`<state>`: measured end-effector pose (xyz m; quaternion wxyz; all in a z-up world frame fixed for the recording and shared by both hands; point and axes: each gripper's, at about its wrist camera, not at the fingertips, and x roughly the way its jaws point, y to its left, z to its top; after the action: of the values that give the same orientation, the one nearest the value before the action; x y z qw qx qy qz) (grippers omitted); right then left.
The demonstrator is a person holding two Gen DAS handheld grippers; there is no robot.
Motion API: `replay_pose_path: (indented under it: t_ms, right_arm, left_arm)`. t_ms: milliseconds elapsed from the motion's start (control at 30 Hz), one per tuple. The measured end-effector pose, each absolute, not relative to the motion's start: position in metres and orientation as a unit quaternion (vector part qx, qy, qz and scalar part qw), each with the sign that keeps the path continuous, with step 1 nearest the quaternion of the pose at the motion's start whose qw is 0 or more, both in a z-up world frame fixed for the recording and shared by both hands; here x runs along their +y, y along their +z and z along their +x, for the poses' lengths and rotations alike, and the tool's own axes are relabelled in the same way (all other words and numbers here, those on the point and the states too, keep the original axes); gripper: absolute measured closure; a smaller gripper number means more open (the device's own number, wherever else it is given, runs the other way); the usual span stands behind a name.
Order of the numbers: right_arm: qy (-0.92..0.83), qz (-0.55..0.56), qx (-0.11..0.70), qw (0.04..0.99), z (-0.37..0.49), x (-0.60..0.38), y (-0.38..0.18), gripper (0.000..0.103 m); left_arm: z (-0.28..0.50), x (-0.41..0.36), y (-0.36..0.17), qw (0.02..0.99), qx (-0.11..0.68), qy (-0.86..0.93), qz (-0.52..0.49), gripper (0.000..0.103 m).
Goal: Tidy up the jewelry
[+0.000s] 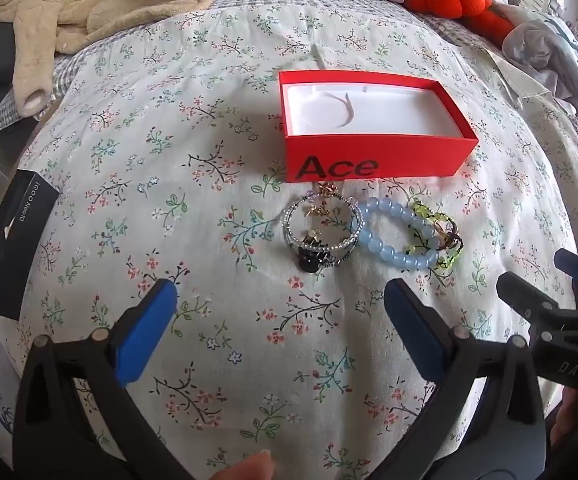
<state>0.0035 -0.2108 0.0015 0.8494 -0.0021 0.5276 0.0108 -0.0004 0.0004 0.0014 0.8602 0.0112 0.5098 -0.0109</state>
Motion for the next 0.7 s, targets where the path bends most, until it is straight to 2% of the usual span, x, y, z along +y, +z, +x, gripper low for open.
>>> replay_pose_path:
  t_ms: [700]
  right_arm:
    - [0.014,-0.006,0.517,0.856,0.004,-0.205,0.007,0.000]
  left_arm:
    - [0.004,0.001,0.002,0.859,0.512,-0.005,0.007,0.000]
